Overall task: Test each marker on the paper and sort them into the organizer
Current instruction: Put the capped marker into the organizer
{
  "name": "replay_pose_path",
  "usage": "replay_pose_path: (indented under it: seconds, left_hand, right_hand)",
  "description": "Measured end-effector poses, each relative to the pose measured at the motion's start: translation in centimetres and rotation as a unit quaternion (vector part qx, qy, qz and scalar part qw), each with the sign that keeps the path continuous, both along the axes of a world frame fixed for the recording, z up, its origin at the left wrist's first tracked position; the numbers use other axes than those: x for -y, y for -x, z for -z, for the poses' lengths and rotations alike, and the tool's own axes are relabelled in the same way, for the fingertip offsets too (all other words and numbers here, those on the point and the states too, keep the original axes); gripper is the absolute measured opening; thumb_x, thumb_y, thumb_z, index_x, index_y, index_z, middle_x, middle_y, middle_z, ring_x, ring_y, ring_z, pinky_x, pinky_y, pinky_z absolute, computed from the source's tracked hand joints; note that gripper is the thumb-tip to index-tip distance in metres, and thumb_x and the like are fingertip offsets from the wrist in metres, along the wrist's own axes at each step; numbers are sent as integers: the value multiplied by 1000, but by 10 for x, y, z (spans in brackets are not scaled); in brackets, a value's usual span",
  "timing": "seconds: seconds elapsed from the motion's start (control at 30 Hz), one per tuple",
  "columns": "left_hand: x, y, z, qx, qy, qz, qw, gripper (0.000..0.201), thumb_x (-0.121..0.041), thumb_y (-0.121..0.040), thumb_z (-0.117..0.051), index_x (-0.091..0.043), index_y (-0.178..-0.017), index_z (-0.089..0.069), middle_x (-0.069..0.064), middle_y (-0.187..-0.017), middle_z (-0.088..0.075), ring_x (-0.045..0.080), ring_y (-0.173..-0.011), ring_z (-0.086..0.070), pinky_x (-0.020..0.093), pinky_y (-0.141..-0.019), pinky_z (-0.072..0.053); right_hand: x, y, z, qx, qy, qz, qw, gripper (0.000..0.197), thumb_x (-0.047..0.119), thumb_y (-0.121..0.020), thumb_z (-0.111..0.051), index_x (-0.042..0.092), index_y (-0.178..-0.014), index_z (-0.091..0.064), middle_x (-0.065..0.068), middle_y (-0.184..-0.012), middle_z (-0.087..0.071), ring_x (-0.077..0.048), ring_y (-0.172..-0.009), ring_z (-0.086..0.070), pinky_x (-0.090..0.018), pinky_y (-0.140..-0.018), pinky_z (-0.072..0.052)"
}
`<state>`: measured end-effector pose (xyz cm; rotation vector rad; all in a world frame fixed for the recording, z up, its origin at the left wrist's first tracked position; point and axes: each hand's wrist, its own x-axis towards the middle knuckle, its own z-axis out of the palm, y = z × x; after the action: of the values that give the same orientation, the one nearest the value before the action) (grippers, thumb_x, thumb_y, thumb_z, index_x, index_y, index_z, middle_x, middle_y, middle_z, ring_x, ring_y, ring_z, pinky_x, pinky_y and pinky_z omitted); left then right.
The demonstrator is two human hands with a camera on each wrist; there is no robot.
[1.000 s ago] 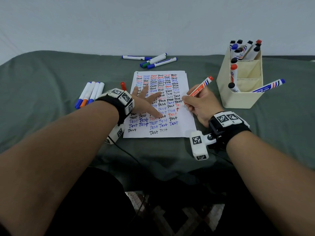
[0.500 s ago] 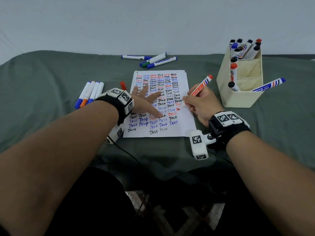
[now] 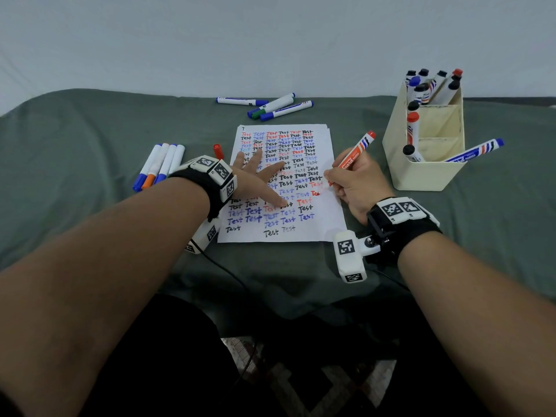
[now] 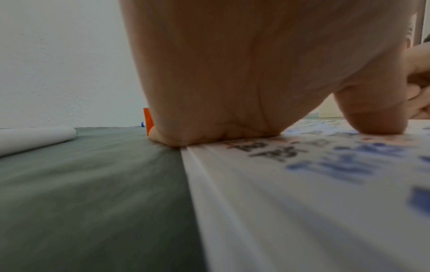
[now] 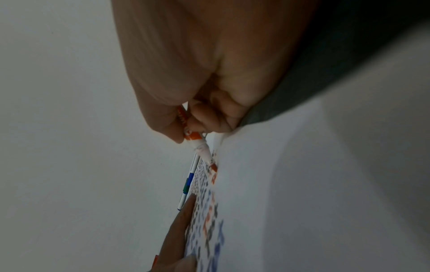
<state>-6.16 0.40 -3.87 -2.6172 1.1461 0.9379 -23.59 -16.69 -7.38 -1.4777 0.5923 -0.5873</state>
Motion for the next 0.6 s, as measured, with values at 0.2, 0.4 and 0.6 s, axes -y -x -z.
replay_pose_path:
  seconds: [0.2, 0.4, 0.6]
  left_hand:
    - [0, 0, 2, 5, -5, 1, 1000, 109, -105, -49, -42, -72, -141, 5, -11, -166, 17, 28, -152, 20, 70, -112, 15]
    - [0, 1, 0, 5, -5, 2, 1000, 114, -107, -43, -39, -71, -142, 4, -10, -167, 16, 28, -153, 19, 71, -112, 15]
    - [0, 0, 1, 10, -3, 1, 1000, 113, -105, -45, -42, -71, -141, 6, -12, -166, 18, 28, -152, 20, 70, -112, 16]
  right_hand:
    - [2, -2, 3, 11, -11, 23, 1000, 22, 11, -74, -74, 22, -80, -56, -1, -64, -57, -12, -50, -48, -23, -45, -41]
    - [1, -3, 4, 8, -10, 17, 1000, 22, 12, -72, -73, 21, -81, -55, 1, -58, -56, -10, -44, -45, -22, -42, -38]
    - [4, -2, 4, -2, -9, 16, 1000, 22, 14, -73, -74, 22, -82, -56, 5, -57, -55, -10, -46, -46, -24, -44, -40]
